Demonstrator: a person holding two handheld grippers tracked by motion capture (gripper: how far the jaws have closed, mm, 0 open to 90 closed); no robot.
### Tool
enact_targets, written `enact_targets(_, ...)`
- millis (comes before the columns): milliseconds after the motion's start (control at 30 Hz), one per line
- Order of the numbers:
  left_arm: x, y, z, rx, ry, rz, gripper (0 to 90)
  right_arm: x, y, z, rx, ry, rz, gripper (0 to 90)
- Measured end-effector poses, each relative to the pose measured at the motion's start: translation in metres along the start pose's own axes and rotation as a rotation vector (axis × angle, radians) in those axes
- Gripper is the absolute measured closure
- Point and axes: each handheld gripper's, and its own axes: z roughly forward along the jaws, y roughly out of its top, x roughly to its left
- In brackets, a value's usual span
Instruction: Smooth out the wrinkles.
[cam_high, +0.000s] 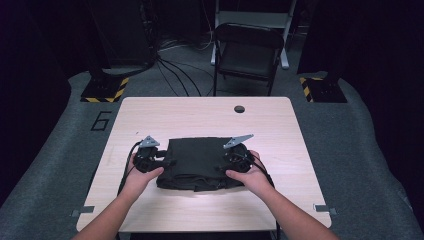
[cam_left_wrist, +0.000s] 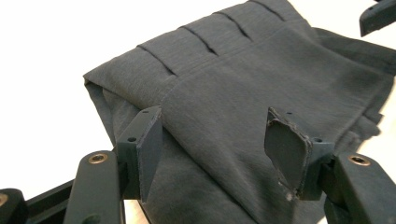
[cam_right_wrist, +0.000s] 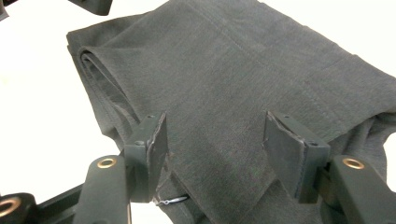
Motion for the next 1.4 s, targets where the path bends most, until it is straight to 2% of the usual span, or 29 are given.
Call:
enact_targets(200, -0.003, 0.001, -0.018, -0.003, -0.001, 0.012, 37.5, 0.004, 0.002, -0.016, -0.019, 0.02, -0.008, 39.9)
enact_targets(400, -0.007, 0.0, -0.039, -0.021, -0.02, 0.023, 37.5, 0.009, -0.004, -0.032, -0.039, 0.028, -0.011, 39.8)
enact_targets(600, -0.011, -0.011, -0.057, -0.042, -0.023, 0.018, 37.5, 0.011, -0.014, -0.052, -0.06, 0.029, -0.018, 39.8)
enact_targets(700, -0.012, -0.017, -0.066, -0.049, -0.023, 0.017, 37.5, 0.01, -0.022, -0.063, -0.074, 0.014, -0.02, 39.7)
enact_targets(833, -0.012, -0.026, -0.077, -0.074, -0.019, -0.011, 37.5, 0.008, -0.032, -0.076, -0.085, -0.019, -0.016, 39.7)
enact_targets(867, -0.012, -0.029, -0.079, -0.081, -0.014, -0.022, 37.5, 0.007, -0.035, -0.08, -0.091, -0.024, -0.006, 39.7)
enact_targets(1000, -0.012, -0.041, -0.083, -0.069, 0.001, -0.022, 37.5, 0.004, -0.048, -0.093, -0.125, -0.033, 0.015, 40.2)
enact_targets(1067, -0.013, -0.047, -0.085, -0.076, 0.003, -0.031, 37.5, 0.003, -0.055, -0.097, -0.137, -0.043, 0.026, 40.2)
enact_targets(1100, -0.013, -0.052, -0.086, -0.095, 0.008, -0.041, 38.2, 0.002, -0.059, -0.099, -0.145, -0.049, 0.041, 40.1)
enact_targets(1167, -0.014, -0.06, -0.089, -0.093, 0.009, -0.049, 39.7, 0.002, -0.068, -0.101, -0.154, -0.064, 0.062, 39.9)
enact_targets(1233, -0.014, -0.064, -0.091, -0.087, 0.015, -0.048, 39.9, 0.001, -0.079, -0.101, -0.153, -0.092, 0.063, 40.0)
enact_targets(1400, -0.014, -0.076, -0.096, -0.093, 0.018, -0.073, 39.8, 0.001, -0.098, -0.098, -0.145, -0.113, 0.093, 40.2)
